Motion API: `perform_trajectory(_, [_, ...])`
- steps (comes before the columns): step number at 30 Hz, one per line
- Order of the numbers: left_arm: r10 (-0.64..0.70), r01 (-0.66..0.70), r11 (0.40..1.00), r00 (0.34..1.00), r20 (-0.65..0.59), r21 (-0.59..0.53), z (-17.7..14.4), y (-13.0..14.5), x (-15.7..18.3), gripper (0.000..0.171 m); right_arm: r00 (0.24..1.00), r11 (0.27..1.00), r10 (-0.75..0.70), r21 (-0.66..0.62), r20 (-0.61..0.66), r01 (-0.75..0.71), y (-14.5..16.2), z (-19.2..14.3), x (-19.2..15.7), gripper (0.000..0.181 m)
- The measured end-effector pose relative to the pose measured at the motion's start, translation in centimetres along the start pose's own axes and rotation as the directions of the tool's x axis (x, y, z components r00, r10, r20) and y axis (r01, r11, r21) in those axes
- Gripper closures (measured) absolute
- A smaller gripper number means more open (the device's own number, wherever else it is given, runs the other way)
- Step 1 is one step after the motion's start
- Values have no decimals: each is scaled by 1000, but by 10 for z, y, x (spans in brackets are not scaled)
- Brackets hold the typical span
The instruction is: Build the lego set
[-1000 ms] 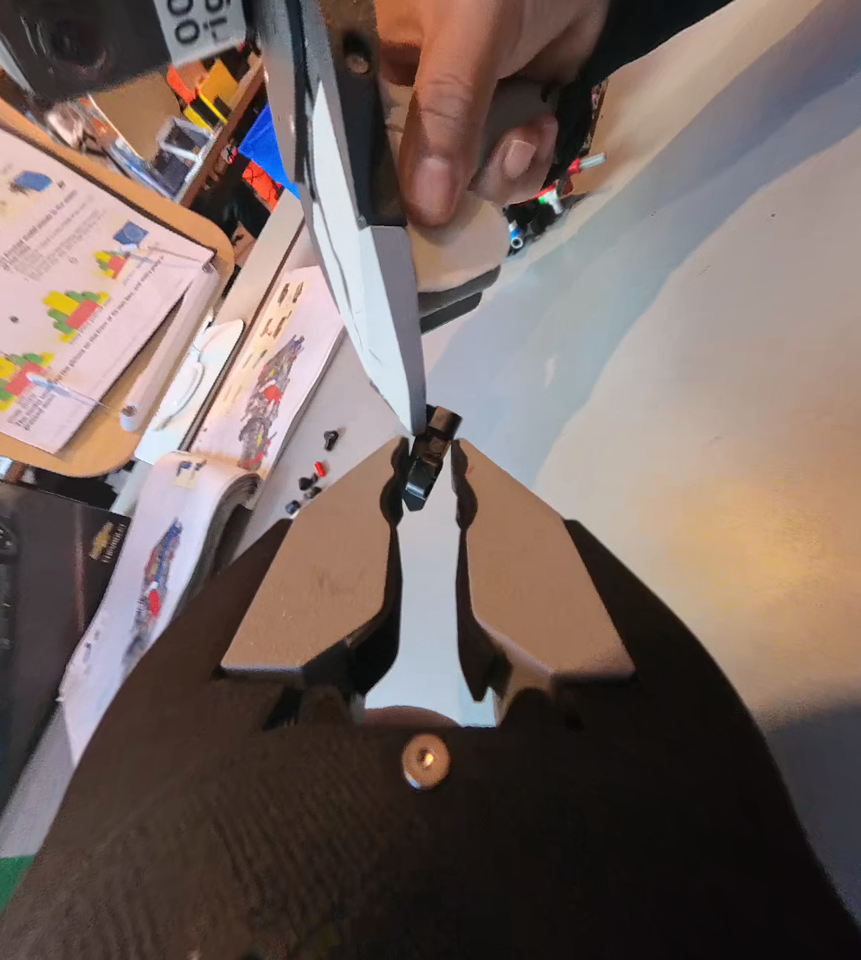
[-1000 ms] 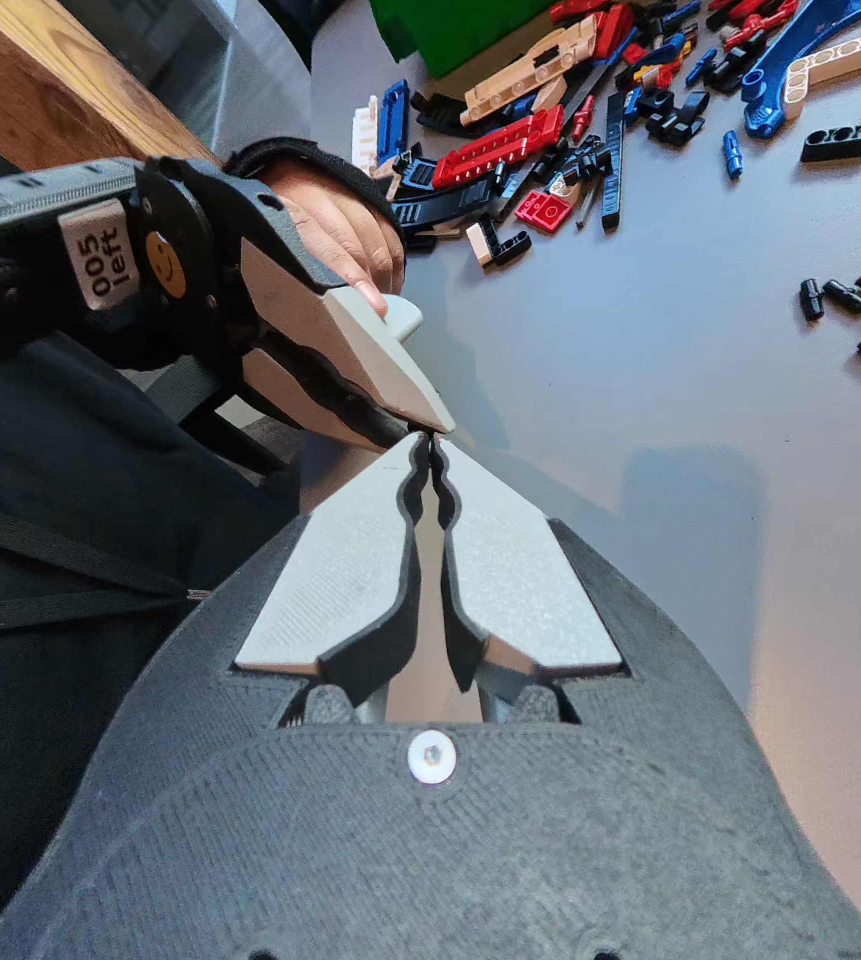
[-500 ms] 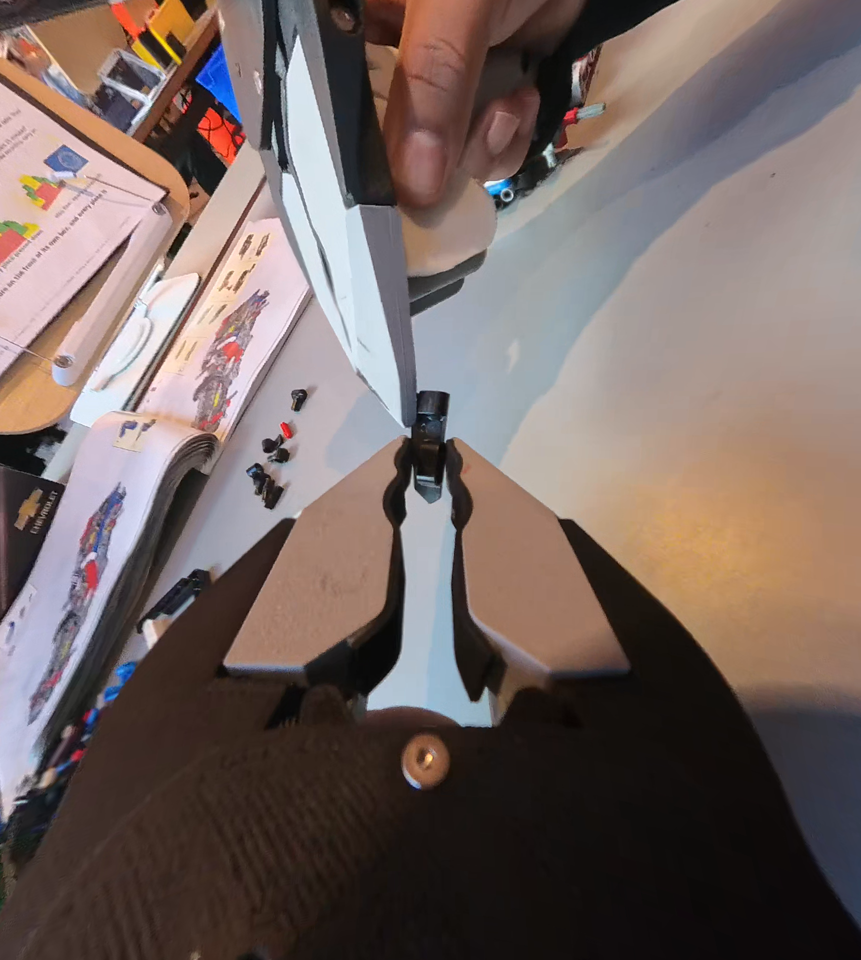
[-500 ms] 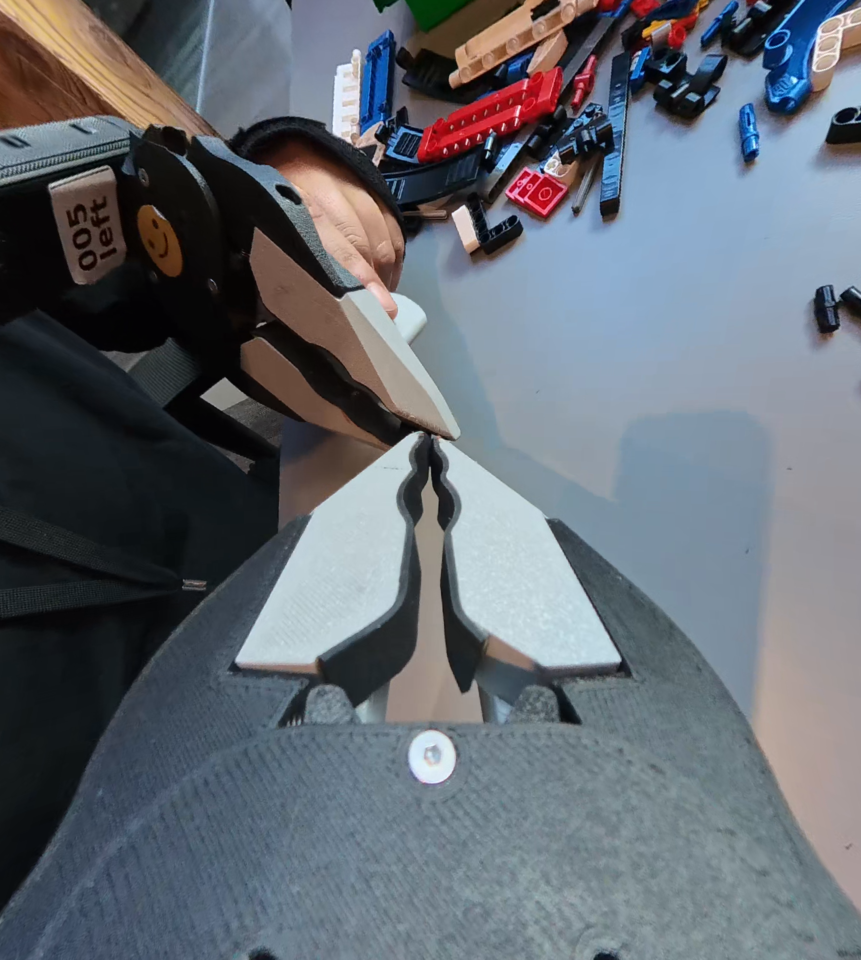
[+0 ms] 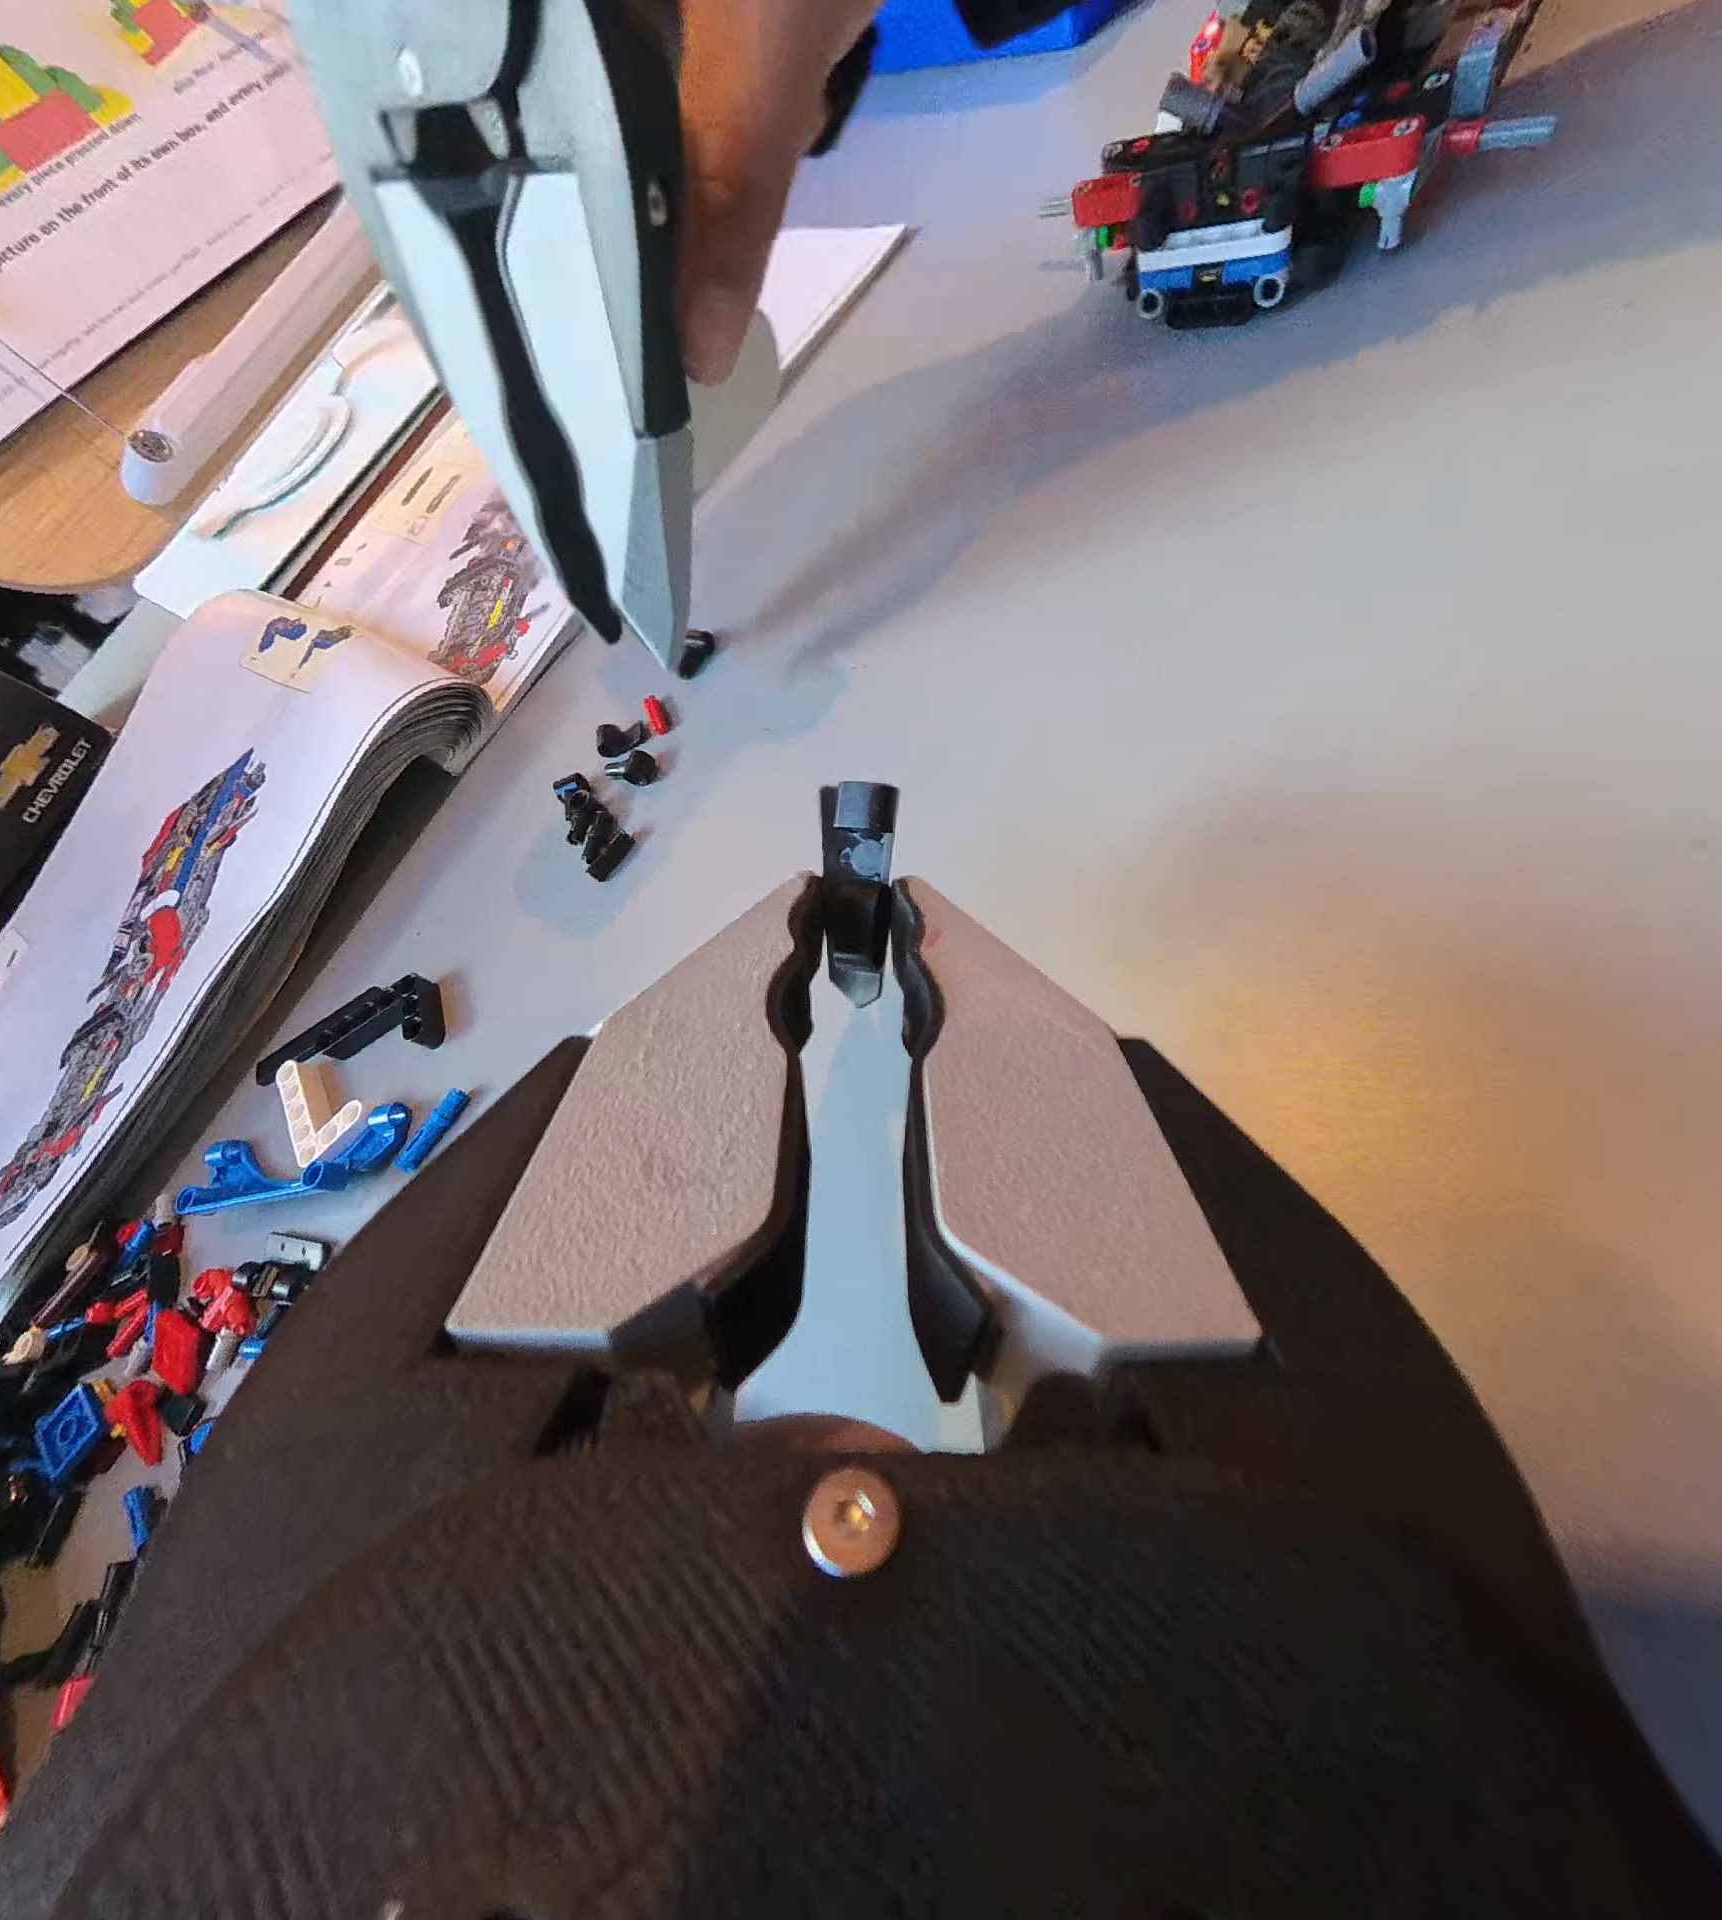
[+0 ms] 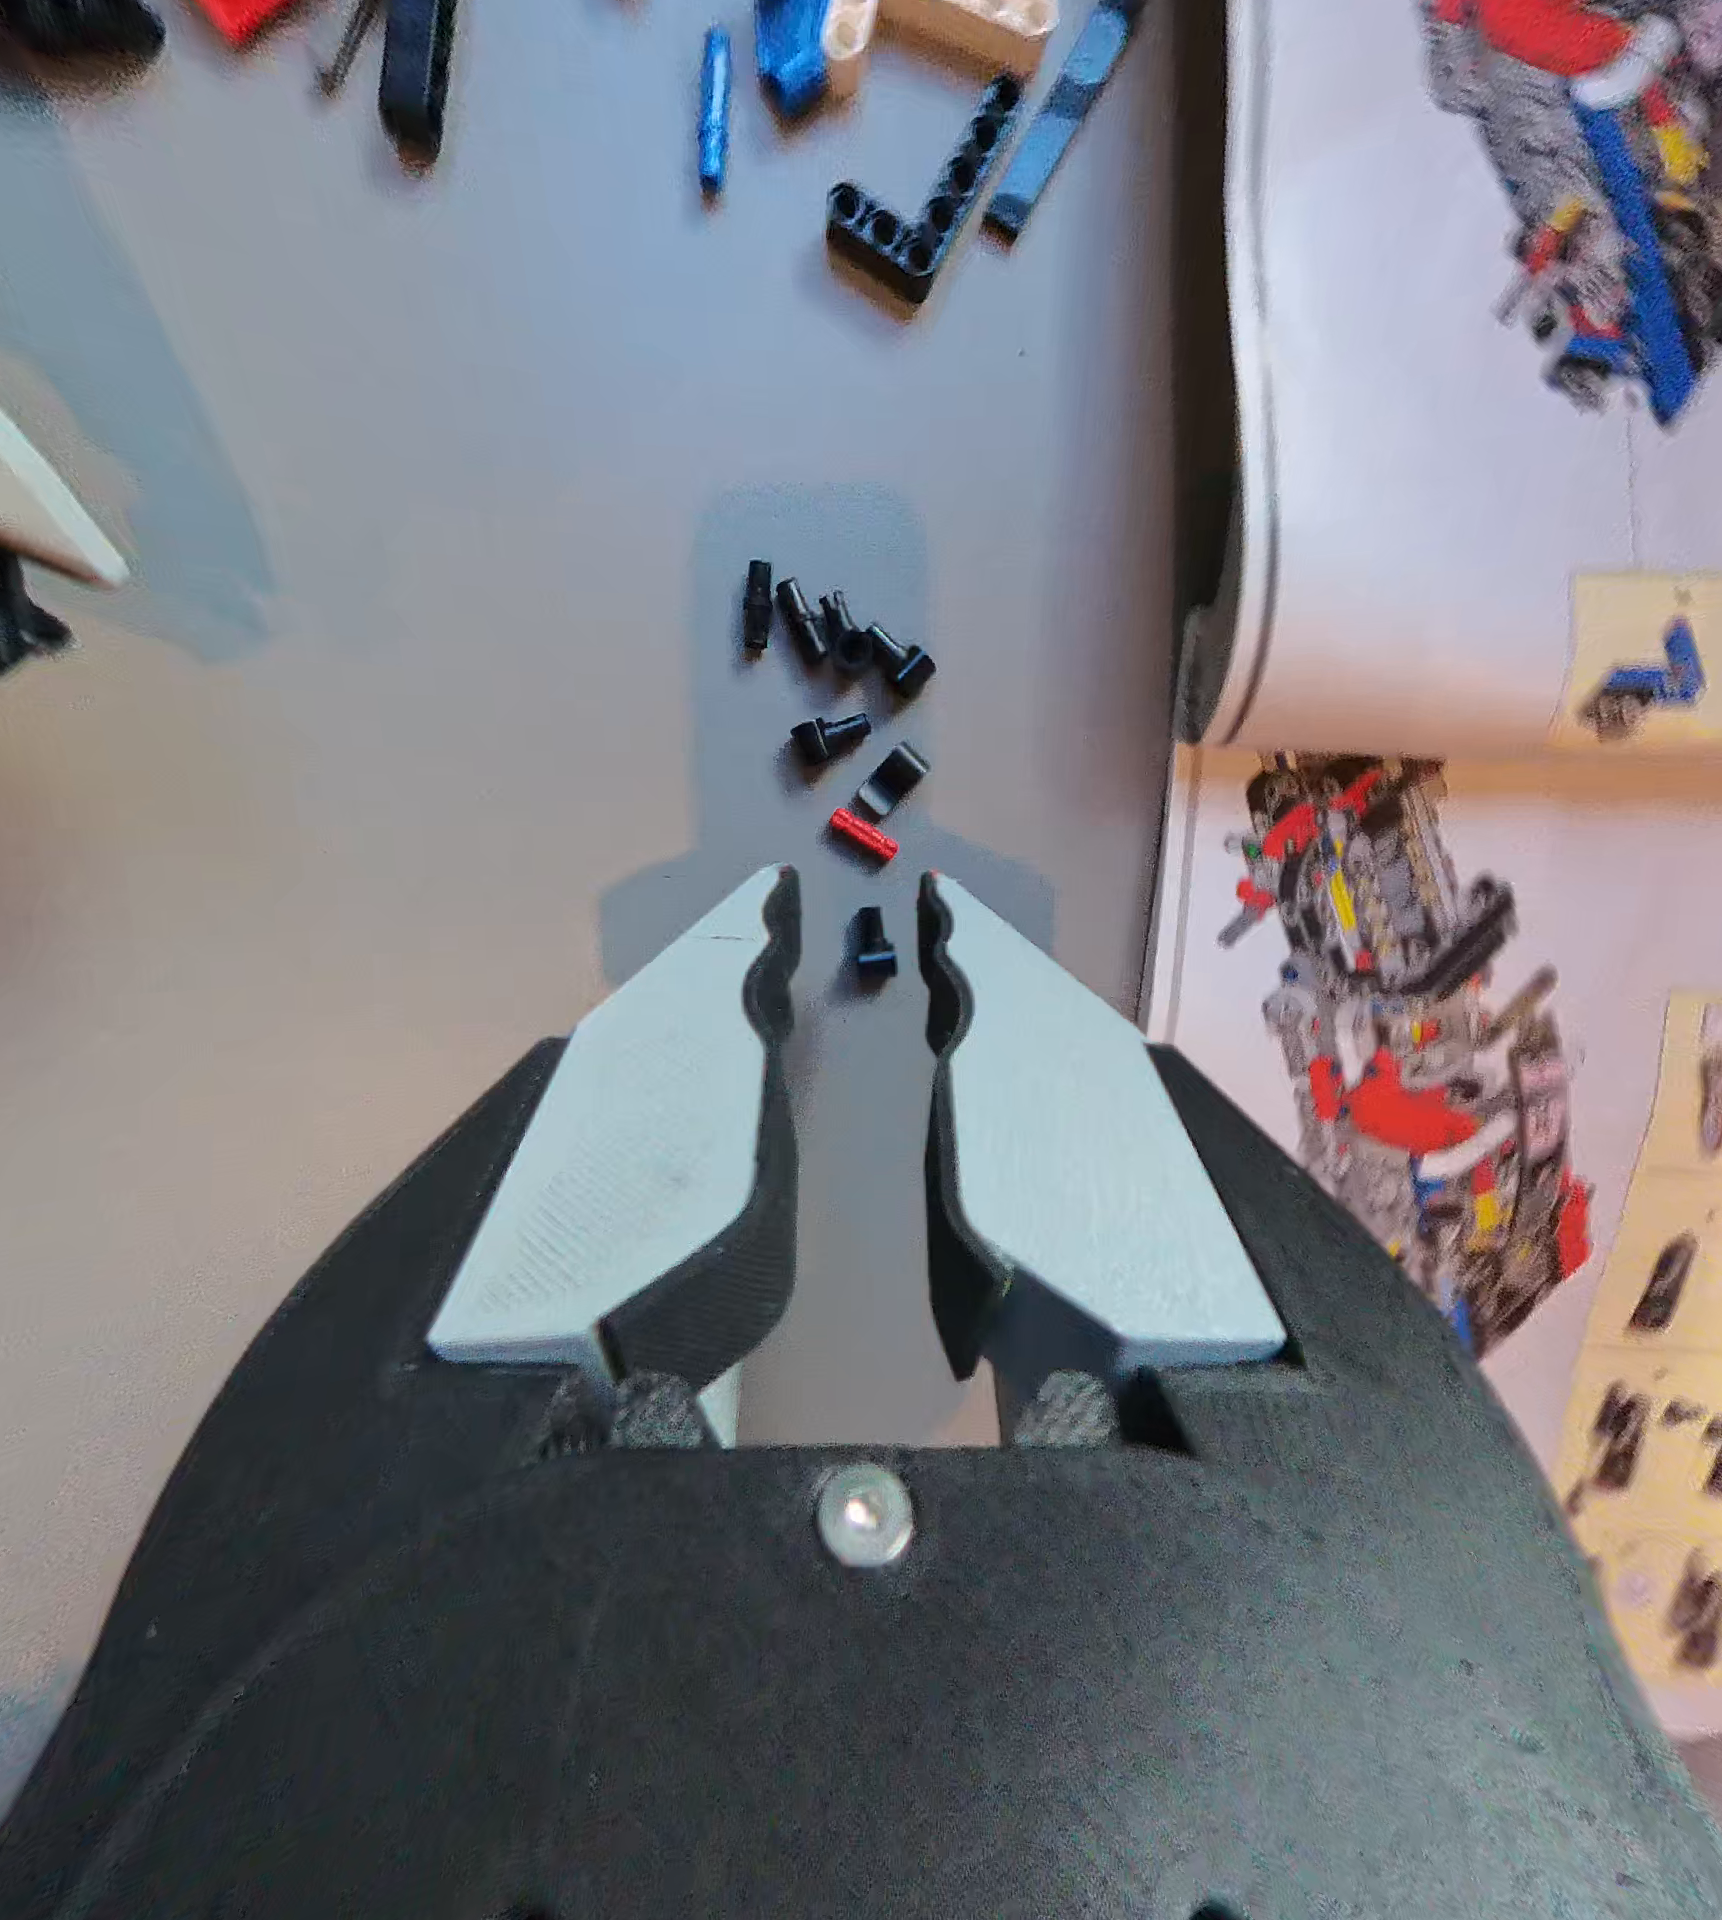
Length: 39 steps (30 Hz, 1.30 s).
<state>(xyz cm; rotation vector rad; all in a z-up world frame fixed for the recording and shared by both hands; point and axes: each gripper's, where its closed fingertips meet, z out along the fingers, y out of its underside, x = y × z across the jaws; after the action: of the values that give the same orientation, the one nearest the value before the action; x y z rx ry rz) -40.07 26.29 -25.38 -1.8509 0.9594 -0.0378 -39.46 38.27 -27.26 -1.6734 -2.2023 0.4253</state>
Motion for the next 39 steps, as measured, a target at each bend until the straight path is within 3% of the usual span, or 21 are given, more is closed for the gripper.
perform_trajectory(3, [-4,3,1000,1000,-5,-18,1,3,1,163,989,988,-144,-57,44,146,4,11,6,162])
perform_trajectory(11, [-1,0,1000,1000,-7,-28,0,5,1,163,945,946,-282,-116,168,303,3,19,-6,173])
perform_trajectory(24, [-1,1,999,1000,-4,-45,1,8,1,162,979,972,-187,-126,85,197,4,16,-16,181])
perform_trajectory(26, [9,-10,999,1000,-22,-49,0,8,4,162,987,982,-141,-113,79,150,9,5,-37,181])
perform_trajectory(30, [71,-84,992,988,-134,-96,3,15,28,162,987,999,-1,-52,163,10,28,-13,-118,181])
perform_trajectory(33, [87,-116,989,957,-276,-91,2,11,55,163,983,998,68,-9,168,-68,42,-19,-165,181])
perform_trajectory(39, [128,-156,987,894,-430,-31,0,-3,90,163,979,975,143,148,142,-164,42,-27,-191,181])
